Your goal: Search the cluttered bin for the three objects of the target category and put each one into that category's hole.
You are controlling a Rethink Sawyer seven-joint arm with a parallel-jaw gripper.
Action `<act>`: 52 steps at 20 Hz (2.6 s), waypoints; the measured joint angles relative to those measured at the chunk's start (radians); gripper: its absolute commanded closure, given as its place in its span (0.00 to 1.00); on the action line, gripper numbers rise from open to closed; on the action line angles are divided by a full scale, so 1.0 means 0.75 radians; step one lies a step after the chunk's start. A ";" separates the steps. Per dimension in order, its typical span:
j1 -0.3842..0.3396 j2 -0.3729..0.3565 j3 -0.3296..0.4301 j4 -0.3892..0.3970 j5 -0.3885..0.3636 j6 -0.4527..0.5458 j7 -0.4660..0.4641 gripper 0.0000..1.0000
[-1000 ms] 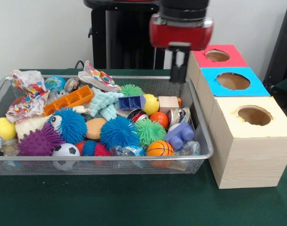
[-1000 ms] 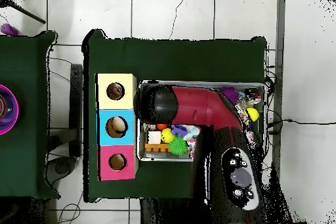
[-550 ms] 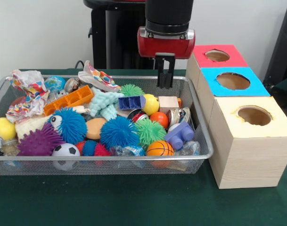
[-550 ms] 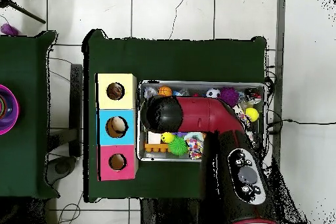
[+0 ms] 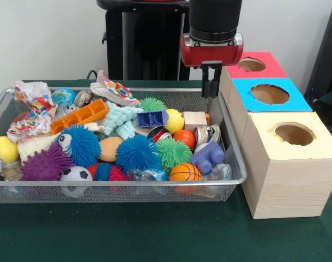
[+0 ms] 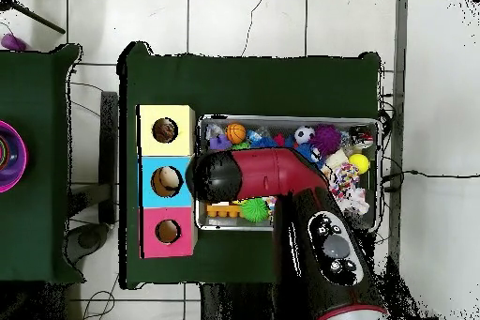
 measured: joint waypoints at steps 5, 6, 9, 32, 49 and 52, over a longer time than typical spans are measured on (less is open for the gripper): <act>-0.031 0.002 0.048 0.011 -0.004 0.000 0.000 1.00; -0.044 0.003 0.063 0.011 -0.005 0.000 0.000 1.00; -0.066 0.004 0.085 0.011 -0.005 0.001 0.000 1.00; -0.111 -0.094 0.102 0.268 -0.029 -0.086 0.000 1.00; -0.421 -0.055 0.168 0.372 -0.197 -0.157 0.000 1.00; -0.461 -0.048 0.193 0.371 -0.210 -0.157 0.000 1.00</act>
